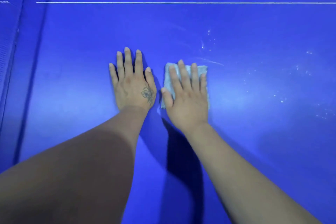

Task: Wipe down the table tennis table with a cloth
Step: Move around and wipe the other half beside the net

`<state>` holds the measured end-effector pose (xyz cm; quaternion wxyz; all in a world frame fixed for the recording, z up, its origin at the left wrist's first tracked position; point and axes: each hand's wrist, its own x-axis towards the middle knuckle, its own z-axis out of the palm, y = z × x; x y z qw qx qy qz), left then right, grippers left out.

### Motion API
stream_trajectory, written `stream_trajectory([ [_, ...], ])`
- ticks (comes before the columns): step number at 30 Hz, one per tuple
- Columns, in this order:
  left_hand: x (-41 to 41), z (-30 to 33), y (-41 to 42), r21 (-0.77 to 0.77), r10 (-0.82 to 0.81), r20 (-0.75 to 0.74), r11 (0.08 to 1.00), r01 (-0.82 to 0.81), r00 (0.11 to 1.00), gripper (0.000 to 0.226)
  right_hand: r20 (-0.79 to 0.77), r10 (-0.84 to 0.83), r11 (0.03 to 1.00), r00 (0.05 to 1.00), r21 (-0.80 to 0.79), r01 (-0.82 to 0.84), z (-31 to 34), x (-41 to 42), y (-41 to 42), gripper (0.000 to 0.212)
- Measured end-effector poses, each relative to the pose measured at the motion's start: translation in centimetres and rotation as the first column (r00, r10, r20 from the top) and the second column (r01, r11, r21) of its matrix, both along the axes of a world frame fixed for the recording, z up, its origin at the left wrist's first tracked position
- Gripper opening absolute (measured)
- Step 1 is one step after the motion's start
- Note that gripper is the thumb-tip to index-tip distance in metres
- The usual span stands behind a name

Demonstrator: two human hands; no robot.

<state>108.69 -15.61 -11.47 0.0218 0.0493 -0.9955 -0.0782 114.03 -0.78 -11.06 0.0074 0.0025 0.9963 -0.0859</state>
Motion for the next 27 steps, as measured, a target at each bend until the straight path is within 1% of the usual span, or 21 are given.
stream_trajectory([
  [3, 0.0, 0.0, -0.1, 0.001, 0.001, 0.002, 1.0, -0.001, 1.0, 0.063, 0.011, 0.076, 0.997, 0.997, -0.035, -0.075, 0.1, 3.5, 0.7, 0.066],
  [7, -0.1, 0.0, 0.0, -0.012, 0.014, 0.006, 1.0, -0.014, 1.0, 0.064, 0.006, 0.062, 0.998, 0.998, -0.029, -0.062, 0.2, 6.4, 4.8, 0.067],
  [9, -0.1, 0.1, 0.1, -0.007, 0.017, 0.006, 1.0, -0.017, 1.0, 0.064, 0.005, -0.002, 1.0, 1.0, 0.003, 0.002, 0.3, 6.0, 7.1, 0.068],
  [12, -0.2, 0.0, 0.2, -0.021, 0.02, -0.001, 1.0, -0.02, 1.0, 0.064, 0.035, -0.168, 0.986, 0.985, 0.027, 0.167, 0.0, 2.6, 9.4, 0.068],
  [14, -0.2, -0.1, 0.1, -0.016, 0.019, 0.0, 1.0, -0.019, 1.0, 0.063, 0.042, -0.261, 0.965, 0.965, 0.007, 0.261, -0.2, -0.9, 9.8, 0.068],
  [16, -0.2, -0.2, 0.1, -0.015, 0.02, -0.005, 1.0, -0.02, 1.0, 0.063, 0.013, -0.291, 0.956, 0.957, -0.028, 0.291, -0.6, -4.9, 9.4, 0.067],
  [18, -0.2, -0.2, 0.2, -0.011, 0.02, -0.015, 1.0, -0.021, 1.0, 0.062, -0.002, -0.262, 0.963, 0.965, -0.066, 0.262, -0.7, -8.9, 8.1, 0.068],
  [21, -0.1, -0.3, 0.2, 0.003, 0.022, -0.021, 1.0, -0.022, 1.0, 0.061, 0.017, -0.126, 0.989, 0.992, -0.072, 0.127, -0.6, -12.1, 4.8, 0.067],
  [23, -0.2, -0.2, 0.2, 0.004, 0.02, -0.024, 1.0, -0.02, 1.0, 0.061, -0.005, -0.024, 0.997, 1.0, -0.074, 0.023, -0.5, -11.6, 2.7, 0.064],
  [27, -0.1, -0.1, 0.2, 0.024, 0.016, -0.035, 1.0, -0.016, 0.999, 0.061, -0.01, 0.132, 0.99, 0.991, -0.045, -0.133, -0.2, -5.9, 2.0, 0.061],
])
